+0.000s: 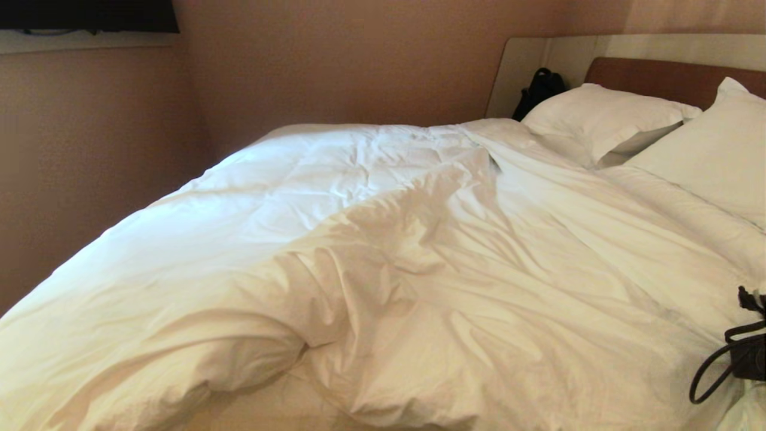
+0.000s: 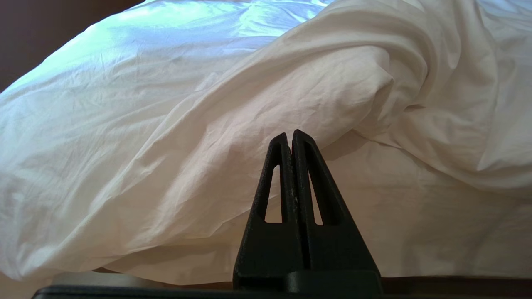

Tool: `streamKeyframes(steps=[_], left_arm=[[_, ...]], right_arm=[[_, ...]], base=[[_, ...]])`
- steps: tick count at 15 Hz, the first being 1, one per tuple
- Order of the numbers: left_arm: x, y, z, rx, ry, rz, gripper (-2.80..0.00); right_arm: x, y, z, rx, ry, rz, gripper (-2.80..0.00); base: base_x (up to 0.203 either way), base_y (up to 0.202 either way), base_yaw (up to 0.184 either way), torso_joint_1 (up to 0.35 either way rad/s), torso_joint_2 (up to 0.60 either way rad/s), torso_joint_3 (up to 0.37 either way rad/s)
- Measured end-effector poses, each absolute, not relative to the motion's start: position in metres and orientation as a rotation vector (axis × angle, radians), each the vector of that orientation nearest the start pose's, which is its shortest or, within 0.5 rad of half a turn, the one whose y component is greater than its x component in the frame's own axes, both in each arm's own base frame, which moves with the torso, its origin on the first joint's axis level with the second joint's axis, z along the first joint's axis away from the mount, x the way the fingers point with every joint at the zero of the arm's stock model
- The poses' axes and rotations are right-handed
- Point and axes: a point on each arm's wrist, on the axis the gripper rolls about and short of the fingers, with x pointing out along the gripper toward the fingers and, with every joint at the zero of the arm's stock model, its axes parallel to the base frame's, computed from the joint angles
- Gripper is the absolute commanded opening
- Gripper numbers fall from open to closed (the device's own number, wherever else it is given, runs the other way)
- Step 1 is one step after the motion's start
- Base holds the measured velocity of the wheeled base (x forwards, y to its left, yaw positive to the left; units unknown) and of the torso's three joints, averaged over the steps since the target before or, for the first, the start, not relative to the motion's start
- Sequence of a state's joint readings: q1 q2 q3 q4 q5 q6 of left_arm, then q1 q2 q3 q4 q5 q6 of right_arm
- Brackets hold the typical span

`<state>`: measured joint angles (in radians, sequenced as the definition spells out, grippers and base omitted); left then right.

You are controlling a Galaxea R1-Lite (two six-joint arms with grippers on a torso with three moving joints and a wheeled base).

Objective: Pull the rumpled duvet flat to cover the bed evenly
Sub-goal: Flatten the corners of the folded blanket

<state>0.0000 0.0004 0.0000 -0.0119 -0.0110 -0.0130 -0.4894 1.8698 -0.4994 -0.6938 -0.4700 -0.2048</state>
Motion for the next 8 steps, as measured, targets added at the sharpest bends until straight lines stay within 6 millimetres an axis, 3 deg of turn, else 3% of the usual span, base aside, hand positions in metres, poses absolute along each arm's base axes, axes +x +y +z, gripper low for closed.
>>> streamKeyframes(steps=[4,8], left_arm=[[-0.023,0.0,0.077,-0.013,-0.011,-0.011,-2.8],[-0.023,0.0,0.077,-0.013,-0.011,-0.011,-2.8]], right_arm=[[0.237,-0.149,0.074,-0.171,0.753,-0.883,-2.8],[0.236,-0.171,0.093,-0.15,0.678,-0.959,-2.8]], base=[[0.0,0.0,0.0,0.0,0.0,0.0],[0.0,0.0,0.0,0.0,0.0,0.0]])
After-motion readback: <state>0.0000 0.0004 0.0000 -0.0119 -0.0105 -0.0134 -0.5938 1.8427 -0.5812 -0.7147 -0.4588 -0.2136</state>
